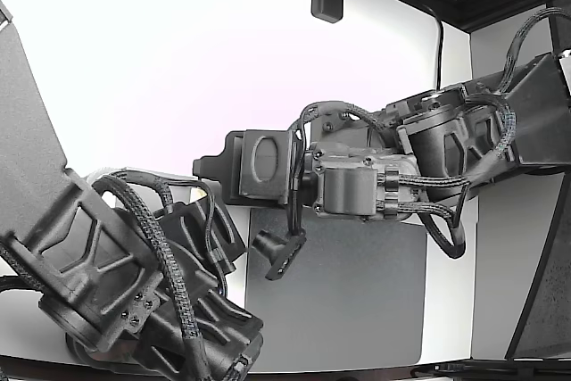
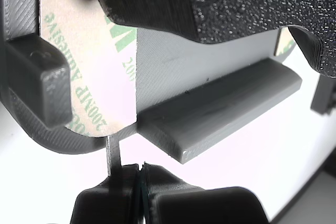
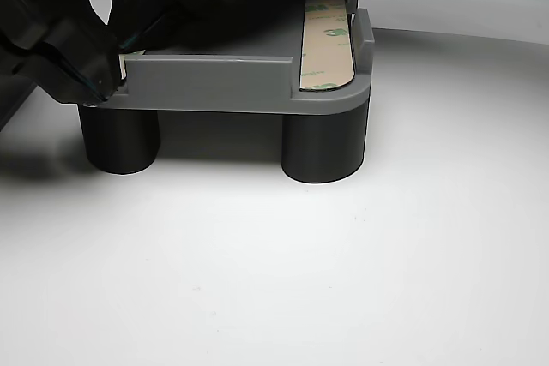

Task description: Peel off protective film from adhesive tape.

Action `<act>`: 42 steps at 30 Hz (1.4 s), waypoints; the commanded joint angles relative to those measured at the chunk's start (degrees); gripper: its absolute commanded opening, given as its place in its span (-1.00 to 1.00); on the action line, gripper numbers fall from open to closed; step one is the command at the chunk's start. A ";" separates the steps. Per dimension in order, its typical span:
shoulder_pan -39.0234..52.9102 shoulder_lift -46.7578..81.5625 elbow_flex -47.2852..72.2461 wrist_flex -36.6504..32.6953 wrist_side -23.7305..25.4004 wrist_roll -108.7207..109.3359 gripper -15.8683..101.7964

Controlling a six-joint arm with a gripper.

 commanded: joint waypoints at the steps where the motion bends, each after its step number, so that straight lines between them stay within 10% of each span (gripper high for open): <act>1: -0.26 1.67 -1.67 -0.44 0.00 -0.09 -0.91; 42: -0.26 2.20 -1.32 -0.88 0.00 0.26 -0.91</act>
